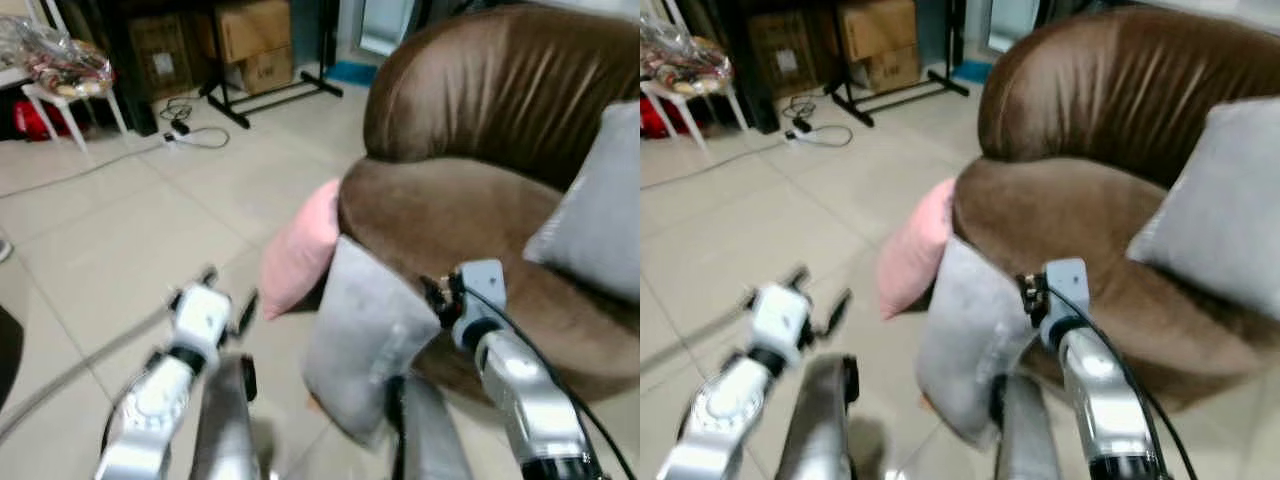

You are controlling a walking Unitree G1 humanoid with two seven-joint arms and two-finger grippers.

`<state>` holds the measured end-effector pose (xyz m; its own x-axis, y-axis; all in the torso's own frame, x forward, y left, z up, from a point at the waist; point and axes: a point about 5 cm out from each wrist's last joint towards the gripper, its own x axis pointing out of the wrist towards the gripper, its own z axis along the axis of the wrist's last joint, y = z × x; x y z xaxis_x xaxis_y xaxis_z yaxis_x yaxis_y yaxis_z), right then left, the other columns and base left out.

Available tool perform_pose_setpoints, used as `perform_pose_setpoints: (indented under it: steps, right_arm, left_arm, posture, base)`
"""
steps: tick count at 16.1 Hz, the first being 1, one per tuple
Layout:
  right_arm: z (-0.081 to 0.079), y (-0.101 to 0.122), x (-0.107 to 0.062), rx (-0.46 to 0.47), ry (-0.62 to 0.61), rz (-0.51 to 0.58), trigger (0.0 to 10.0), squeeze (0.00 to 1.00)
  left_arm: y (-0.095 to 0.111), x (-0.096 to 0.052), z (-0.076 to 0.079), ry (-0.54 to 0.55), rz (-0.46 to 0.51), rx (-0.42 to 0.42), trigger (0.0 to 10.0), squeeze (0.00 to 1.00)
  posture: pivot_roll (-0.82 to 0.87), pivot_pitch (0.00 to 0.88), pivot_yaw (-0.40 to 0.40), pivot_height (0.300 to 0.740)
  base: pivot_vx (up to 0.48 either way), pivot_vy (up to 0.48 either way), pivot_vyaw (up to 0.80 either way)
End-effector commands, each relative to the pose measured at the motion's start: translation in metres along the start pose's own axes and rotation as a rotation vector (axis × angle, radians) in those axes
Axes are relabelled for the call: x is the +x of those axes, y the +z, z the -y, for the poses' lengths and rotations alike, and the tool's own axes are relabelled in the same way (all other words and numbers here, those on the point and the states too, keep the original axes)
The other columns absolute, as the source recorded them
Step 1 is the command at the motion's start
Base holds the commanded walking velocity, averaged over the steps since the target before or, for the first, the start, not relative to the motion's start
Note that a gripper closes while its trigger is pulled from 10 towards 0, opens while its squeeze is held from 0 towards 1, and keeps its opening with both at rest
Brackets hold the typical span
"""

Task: Move the pillow to the sofa from floor

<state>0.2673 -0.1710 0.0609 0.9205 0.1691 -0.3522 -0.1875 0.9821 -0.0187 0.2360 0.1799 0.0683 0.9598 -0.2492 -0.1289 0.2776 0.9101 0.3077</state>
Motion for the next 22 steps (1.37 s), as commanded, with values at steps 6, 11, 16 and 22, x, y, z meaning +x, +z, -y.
perform_pose_setpoints:
  steps: [6,11,16,22]
  right_arm:
    - [-0.011,-0.011,0.022,-0.028,0.117,-0.044,10.0,1.00]
    - [-0.024,-0.010,0.045,-0.033,0.119,-0.087,10.0,0.80]
    - [-0.037,-0.012,0.061,-0.085,0.098,-0.130,10.0,0.00]
    - [-0.031,-0.013,0.068,-0.206,-0.020,-0.166,0.0,0.00]
  left_arm:
    - [-0.001,0.000,0.000,-0.073,-0.005,0.007,10.0,0.00]
    - [0.002,-0.001,0.014,-0.280,0.012,-0.053,10.0,0.00]
    - [0.001,-0.001,0.020,-0.408,-0.004,-0.070,10.0,0.00]
    - [0.003,0.001,0.020,-0.444,-0.004,-0.075,10.0,0.00]
  posture:
    - [0.03,0.077,-0.067,0.467]
    - [0.04,0.118,-0.066,0.467]
    - [0.05,0.123,-0.062,0.467]
    - [0.05,0.124,-0.062,0.467]
  base:
    - [0.000,0.000,0.00]
    - [0.000,0.000,0.00]
    - [0.000,0.000,0.00]
    - [0.000,0.000,0.00]
